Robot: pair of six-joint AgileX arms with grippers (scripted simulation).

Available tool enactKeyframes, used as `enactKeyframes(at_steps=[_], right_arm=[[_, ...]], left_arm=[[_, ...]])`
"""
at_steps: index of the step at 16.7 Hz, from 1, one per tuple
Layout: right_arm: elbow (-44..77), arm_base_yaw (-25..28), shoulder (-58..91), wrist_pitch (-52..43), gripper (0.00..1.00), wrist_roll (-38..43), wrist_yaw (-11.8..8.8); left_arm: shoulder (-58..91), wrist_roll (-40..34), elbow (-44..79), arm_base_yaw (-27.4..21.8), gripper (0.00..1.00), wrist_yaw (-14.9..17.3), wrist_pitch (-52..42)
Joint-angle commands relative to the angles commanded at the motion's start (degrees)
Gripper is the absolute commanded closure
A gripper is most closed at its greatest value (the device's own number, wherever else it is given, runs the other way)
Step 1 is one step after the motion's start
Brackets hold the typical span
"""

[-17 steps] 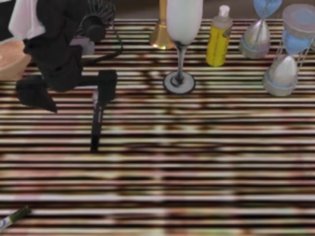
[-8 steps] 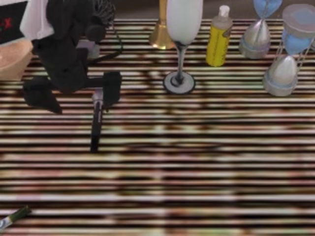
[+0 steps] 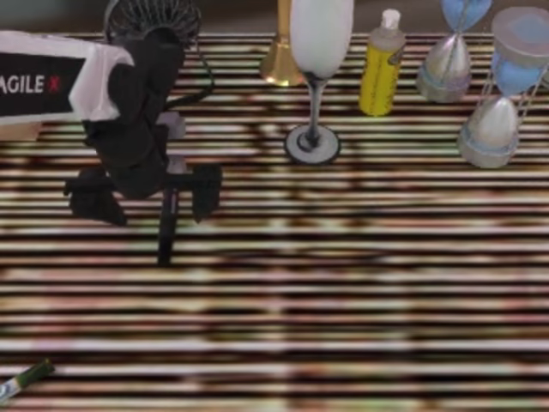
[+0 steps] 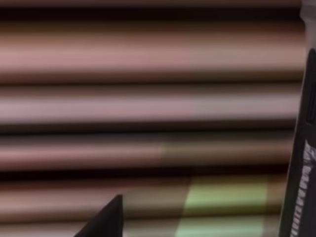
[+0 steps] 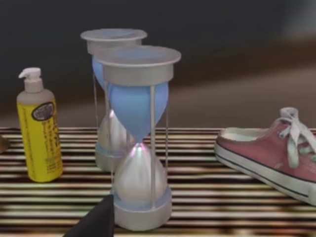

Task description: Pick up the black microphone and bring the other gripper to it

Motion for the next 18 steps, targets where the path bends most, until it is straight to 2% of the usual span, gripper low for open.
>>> enactKeyframes(at_steps=[5, 18], right_arm=[[0.0, 0.0, 0.0, 0.0, 0.00, 0.0, 0.0], [0.0, 0.0, 0.0, 0.0, 0.00, 0.0, 0.0]], left_arm=[[0.6, 0.0, -0.4, -0.1, 0.00, 0.0, 0.8], [0.6, 0.0, -0.4, -0.1, 0.98, 0.0, 0.8]])
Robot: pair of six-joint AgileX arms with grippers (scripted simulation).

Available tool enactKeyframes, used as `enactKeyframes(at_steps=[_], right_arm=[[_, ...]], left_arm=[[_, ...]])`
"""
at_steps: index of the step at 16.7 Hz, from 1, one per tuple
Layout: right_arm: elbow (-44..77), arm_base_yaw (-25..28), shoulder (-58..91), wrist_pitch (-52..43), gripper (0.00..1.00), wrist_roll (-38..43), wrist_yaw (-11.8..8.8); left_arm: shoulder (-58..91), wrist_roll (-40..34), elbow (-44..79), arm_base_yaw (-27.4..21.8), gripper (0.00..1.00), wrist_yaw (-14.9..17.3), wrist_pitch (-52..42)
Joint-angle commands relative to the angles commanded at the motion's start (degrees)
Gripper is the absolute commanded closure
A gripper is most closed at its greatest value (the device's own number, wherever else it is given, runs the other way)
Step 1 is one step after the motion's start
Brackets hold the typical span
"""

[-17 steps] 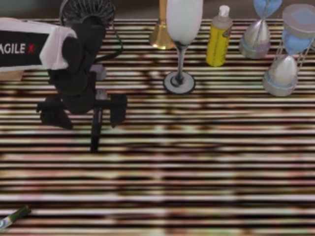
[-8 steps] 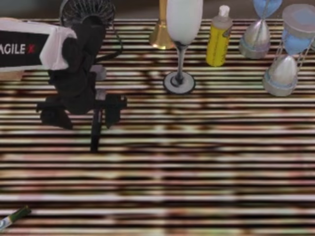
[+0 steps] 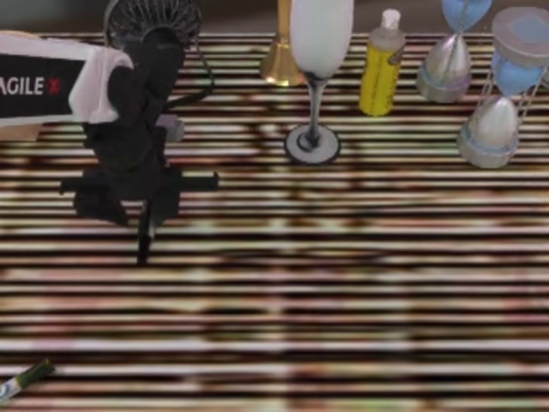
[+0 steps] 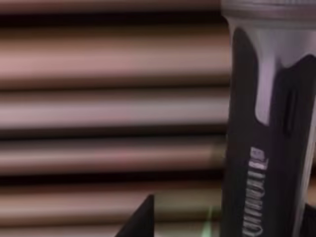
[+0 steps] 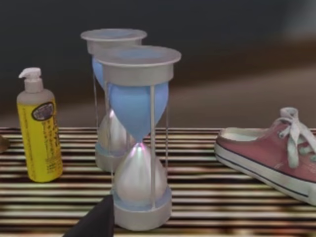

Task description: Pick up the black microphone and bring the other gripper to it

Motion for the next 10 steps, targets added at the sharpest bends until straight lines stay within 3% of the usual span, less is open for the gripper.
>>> enactKeyframes(at_steps=[8, 9, 10], right_arm=[[0.0, 0.0, 0.0, 0.0, 0.00, 0.0, 0.0], [0.0, 0.0, 0.0, 0.0, 0.00, 0.0, 0.0], [0.0, 0.0, 0.0, 0.0, 0.00, 0.0, 0.0]], left_arm=[[0.0, 0.0, 0.0, 0.0, 1.00, 0.0, 0.0], [-3.7, 2.6, 0.4, 0.6, 1.00, -3.9, -2.5], [-3.7, 2.7, 0.4, 0.6, 1.00, -3.9, -2.4]])
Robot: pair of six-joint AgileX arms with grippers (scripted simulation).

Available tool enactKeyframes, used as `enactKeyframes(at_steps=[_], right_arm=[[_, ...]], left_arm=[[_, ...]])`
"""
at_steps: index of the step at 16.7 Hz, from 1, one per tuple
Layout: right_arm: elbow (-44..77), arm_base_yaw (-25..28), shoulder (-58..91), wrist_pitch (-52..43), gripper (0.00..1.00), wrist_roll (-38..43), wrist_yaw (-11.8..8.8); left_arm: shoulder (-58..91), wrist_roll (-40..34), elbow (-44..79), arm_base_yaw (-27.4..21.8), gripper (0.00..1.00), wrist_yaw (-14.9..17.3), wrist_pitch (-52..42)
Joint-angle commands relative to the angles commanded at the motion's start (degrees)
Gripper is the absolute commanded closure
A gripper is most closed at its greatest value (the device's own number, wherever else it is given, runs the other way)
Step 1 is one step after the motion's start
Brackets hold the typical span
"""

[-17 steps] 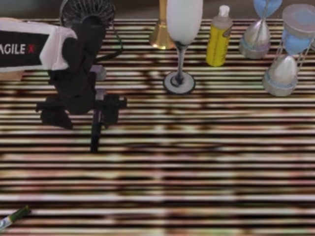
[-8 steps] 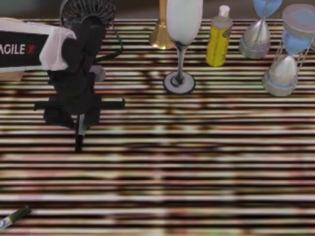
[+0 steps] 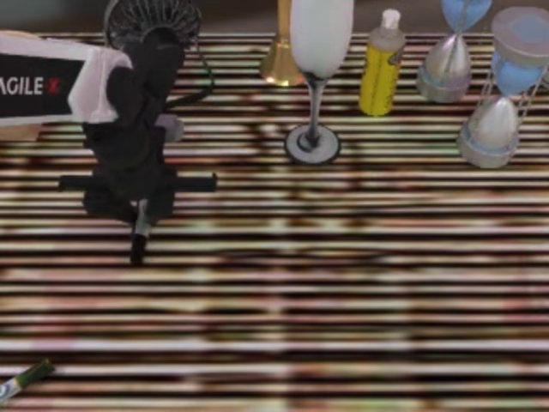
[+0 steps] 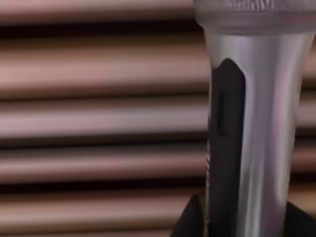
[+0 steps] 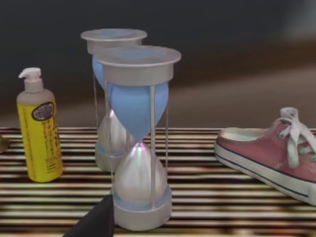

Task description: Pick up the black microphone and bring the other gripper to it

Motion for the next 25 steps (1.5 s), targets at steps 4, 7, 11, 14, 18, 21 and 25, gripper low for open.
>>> enactKeyframes(at_steps=[4, 7, 11, 14, 18, 21, 25], right_arm=[[0.0, 0.0, 0.0, 0.0, 0.00, 0.0, 0.0], [0.0, 0.0, 0.0, 0.0, 0.00, 0.0, 0.0], [0.0, 0.0, 0.0, 0.0, 0.00, 0.0, 0.0], [0.0, 0.0, 0.0, 0.0, 0.00, 0.0, 0.0], [0.0, 0.0, 0.0, 0.0, 0.00, 0.0, 0.0], [0.0, 0.0, 0.0, 0.0, 0.00, 0.0, 0.0], [0.0, 0.0, 0.0, 0.0, 0.00, 0.0, 0.0]], left_arm=[[-1.1, 1.2, -1.3, 0.1, 1.00, 2.5, 6.1], [-3.0, 3.0, -3.6, 0.4, 1.00, 6.3, 16.0], [-6.5, 6.0, -8.9, 1.1, 1.00, 13.1, 34.1], [-9.8, 8.6, -13.8, 1.7, 1.00, 18.7, 50.1], [-14.8, 12.0, -19.7, 2.5, 1.00, 25.7, 70.1], [-18.5, 14.1, -22.8, 3.0, 1.00, 29.7, 80.5], [-21.0, 15.5, -24.6, 3.3, 1.00, 32.0, 85.9]])
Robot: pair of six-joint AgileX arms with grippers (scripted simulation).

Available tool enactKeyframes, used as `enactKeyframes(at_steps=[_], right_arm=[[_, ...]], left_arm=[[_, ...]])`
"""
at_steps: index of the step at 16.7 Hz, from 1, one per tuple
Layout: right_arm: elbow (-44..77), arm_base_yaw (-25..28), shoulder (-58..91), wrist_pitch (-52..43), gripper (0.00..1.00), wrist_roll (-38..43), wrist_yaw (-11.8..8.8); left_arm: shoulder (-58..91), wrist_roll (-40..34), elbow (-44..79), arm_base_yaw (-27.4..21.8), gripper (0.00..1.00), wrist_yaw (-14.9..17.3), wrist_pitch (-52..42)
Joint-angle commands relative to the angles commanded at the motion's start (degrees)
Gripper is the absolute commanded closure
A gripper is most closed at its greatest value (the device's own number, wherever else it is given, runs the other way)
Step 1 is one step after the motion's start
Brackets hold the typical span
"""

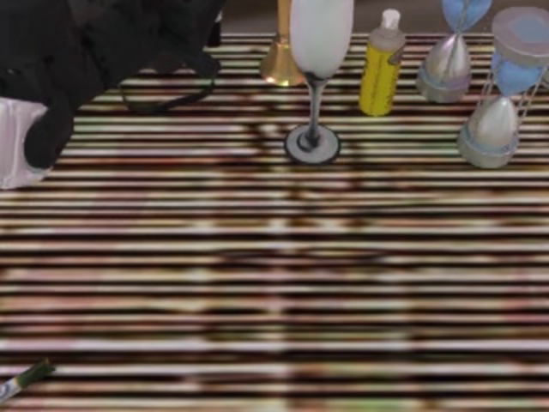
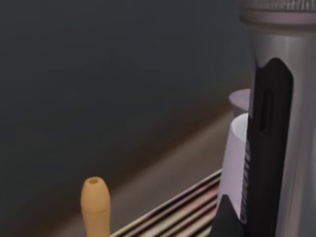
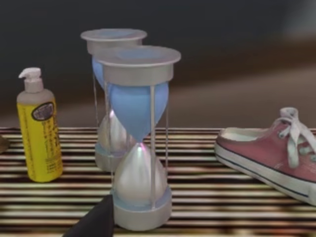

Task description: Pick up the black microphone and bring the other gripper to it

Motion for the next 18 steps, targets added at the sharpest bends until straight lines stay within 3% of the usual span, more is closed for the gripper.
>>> enactKeyframes(at_steps=[6, 9, 14, 16, 18], right_arm=[[0.0, 0.0, 0.0, 0.0, 0.00, 0.0, 0.0], [0.0, 0.0, 0.0, 0.0, 0.00, 0.0, 0.0], [0.0, 0.0, 0.0, 0.0, 0.00, 0.0, 0.0], [0.0, 0.0, 0.0, 0.0, 0.00, 0.0, 0.0], [0.0, 0.0, 0.0, 0.0, 0.00, 0.0, 0.0]], left_arm=[[-0.4, 0.0, -0.2, -1.2, 1.00, -1.0, -0.1], [-3.7, -0.1, -2.8, -6.3, 1.00, -6.3, 0.2], [-11.4, -0.3, -9.0, -18.0, 1.00, -19.1, 0.6], [-13.6, -0.4, -10.6, -20.8, 1.00, -22.0, 0.7], [-14.1, -0.4, -11.0, -21.4, 1.00, -22.5, 0.8]])
